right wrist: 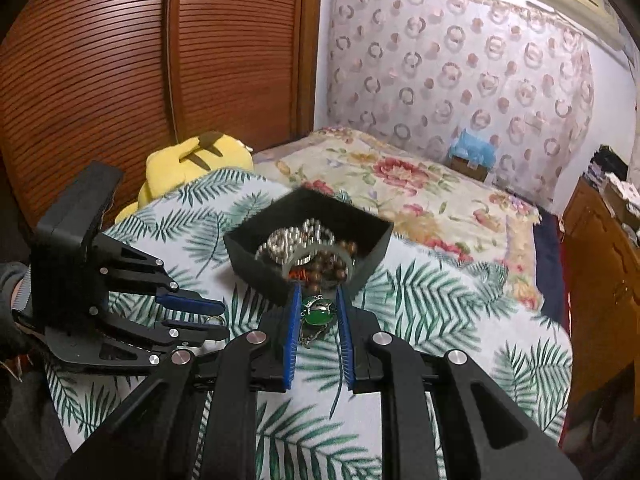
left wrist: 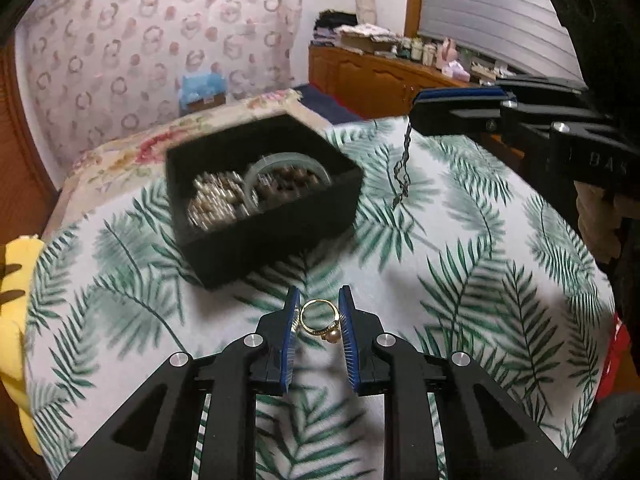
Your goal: Organize jewelry
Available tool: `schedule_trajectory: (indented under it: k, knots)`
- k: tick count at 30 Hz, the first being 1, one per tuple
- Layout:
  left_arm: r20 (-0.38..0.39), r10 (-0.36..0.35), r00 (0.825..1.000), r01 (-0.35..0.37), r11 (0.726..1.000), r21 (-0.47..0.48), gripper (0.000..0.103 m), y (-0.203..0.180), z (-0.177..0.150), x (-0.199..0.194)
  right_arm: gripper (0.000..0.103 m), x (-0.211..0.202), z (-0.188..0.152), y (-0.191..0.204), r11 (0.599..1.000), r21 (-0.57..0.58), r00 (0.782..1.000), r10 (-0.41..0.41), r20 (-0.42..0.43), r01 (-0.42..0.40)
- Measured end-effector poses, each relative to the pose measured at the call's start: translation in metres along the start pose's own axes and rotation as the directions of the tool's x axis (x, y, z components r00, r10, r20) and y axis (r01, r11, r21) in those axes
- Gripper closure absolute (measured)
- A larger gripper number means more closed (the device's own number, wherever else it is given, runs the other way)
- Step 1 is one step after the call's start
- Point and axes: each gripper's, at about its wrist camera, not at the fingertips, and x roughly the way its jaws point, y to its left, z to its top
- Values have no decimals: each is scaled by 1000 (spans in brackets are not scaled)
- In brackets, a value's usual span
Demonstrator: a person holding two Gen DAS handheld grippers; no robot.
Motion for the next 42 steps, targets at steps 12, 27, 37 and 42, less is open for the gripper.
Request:
schedule_trajectory:
  k: [12, 27, 37, 42]
  knots:
    - [94, 65, 993, -60, 997, -54, 84, 34, 46, -7, 83, 26, 36, -8, 1000, 7, 999, 21, 34, -21]
    - [91, 91, 992, -78, 988, -137, 84, 60, 61, 14, 82, 43, 30, -30, 991, 120, 998, 51, 24, -54]
    - [106, 147, 983, -128, 977, -172, 28, 56, 57, 1, 69, 14, 8, -28, 985, 173, 999, -10, 41, 3]
    - [125, 185, 975, -161, 970, -183, 10, 45, 50, -18, 44, -5, -4, -24, 976, 214, 995, -65, 70, 48]
